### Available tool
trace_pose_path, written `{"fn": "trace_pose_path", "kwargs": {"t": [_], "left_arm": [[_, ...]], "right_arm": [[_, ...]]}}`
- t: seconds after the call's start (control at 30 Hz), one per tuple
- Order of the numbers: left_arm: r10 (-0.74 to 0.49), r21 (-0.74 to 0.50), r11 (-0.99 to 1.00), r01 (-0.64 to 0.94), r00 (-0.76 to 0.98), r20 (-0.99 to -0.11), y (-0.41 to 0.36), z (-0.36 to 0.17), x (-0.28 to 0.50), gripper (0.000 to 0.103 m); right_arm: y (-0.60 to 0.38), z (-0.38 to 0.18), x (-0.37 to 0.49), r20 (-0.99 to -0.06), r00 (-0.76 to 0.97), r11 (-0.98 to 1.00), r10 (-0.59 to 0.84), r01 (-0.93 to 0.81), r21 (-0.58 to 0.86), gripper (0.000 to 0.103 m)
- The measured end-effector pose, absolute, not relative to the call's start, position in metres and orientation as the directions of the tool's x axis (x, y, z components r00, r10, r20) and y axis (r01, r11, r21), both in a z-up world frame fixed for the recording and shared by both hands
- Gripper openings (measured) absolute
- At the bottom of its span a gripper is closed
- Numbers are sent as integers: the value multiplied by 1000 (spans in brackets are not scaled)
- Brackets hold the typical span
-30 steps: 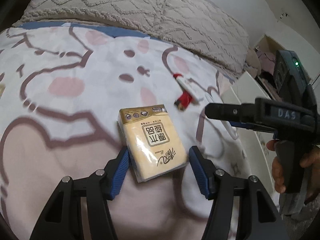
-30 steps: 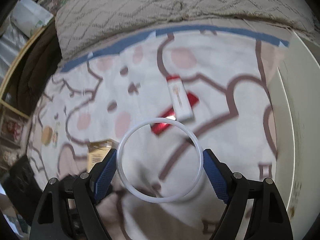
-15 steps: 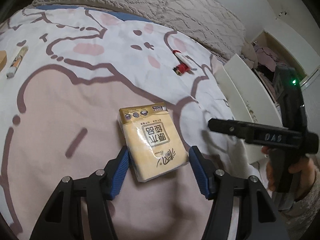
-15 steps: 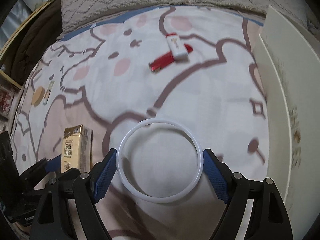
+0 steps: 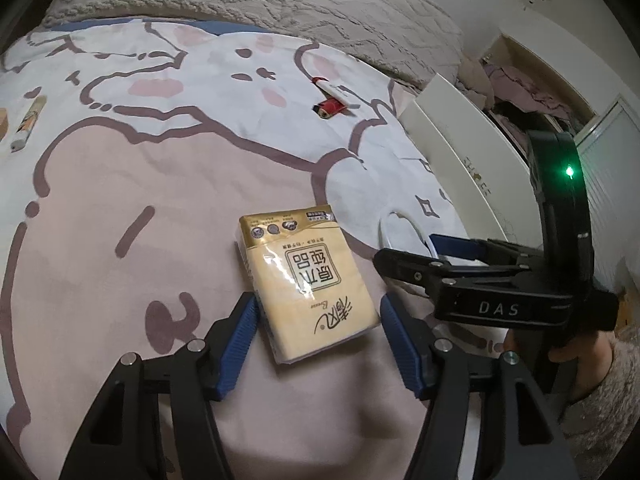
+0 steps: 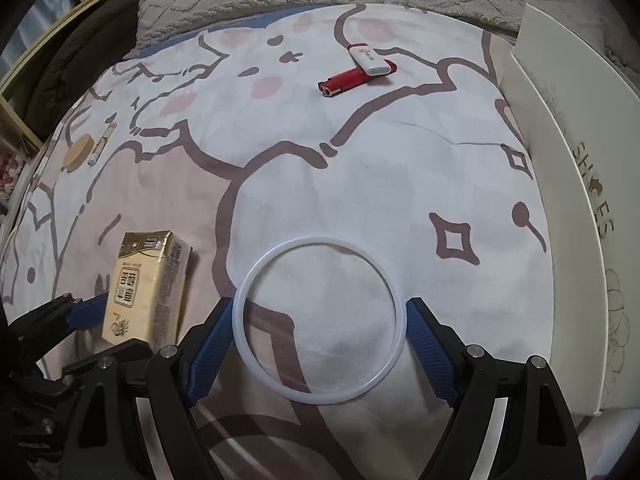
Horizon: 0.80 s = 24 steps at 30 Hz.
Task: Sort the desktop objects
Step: 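Close the left tool on the yellow tissue pack and lift it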
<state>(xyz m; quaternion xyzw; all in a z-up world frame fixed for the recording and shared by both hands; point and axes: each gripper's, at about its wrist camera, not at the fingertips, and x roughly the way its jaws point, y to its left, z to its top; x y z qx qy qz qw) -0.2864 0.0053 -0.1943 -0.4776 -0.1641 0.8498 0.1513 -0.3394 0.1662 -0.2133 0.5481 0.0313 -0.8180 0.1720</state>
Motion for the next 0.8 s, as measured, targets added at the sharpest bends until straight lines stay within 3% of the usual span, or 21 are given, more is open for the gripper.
{"fn": "trace_pose_path", "kwargs": {"t": [0.2, 0.8], "left_arm": [[360, -372, -924, -87, -524, -772, 13, -194, -279, 75], [259, -300, -954, -15, -550, -794, 18, -199, -277, 77]], "right_arm": [[160, -218, -332, -894, -395, -939, -211, 336, 74, 84], [166, -227, -325, -867, -465, -938, -181, 347, 10, 87]]}}
